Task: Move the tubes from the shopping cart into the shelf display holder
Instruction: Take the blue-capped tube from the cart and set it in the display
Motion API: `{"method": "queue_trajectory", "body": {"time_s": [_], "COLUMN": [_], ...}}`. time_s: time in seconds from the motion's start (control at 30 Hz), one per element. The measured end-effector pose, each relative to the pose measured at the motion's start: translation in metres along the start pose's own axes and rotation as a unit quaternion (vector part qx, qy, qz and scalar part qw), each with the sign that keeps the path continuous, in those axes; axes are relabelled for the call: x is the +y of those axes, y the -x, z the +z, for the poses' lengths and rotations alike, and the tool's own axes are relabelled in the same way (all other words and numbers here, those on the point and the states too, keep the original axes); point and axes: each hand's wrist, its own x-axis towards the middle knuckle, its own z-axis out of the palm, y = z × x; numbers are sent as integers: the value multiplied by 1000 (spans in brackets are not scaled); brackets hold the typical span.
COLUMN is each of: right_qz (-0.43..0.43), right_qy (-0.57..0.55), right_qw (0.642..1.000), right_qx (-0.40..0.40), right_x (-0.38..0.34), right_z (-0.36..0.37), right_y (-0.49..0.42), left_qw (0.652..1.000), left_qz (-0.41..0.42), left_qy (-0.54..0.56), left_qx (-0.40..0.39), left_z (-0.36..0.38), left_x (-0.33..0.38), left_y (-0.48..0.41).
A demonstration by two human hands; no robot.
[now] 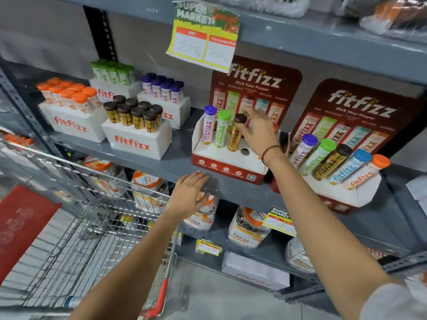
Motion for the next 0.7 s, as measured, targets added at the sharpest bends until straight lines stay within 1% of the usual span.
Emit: {"method": "queue_trajectory", "body": {"time_s": [0.03, 0.1, 0.17, 0.23, 0.37, 0.5, 0.63, 0.7], "right_qz": [-8, -22, -36, -50, -68, -102, -125, -135], "right_qy": [-18, -53, -80, -98, -126, -132, -125, -113], "right_qw": [999, 995, 994, 993, 986, 965, 920, 892], "right_qx": [44, 77, 67, 33, -82, -203, -350, -417], "right_x": [-2, -10, -22, -37, -72, -106, -144, -161], "right_z": [7, 25, 45, 70, 129, 186, 252, 287], "right_y": [9, 30, 51, 67, 93, 119, 152, 171], "left_qw": [1000, 997, 992, 985, 962, 927, 884, 871], "left_qz": [-19, -64, -111, -160, -257, -358, -450, -475], "left_qy": [6, 21, 31, 30, 27, 2, -30, -47], "left_qx": [14, 34, 47, 57, 90, 113, 121, 115], "left_z": [-6, -18, -29, -40, -58, -71, -73, -66], "left_x": [-6, -21, -38, -54, -77, -95, -114, -117], "left_y": [7, 27, 52, 83, 155, 222, 277, 292]}}
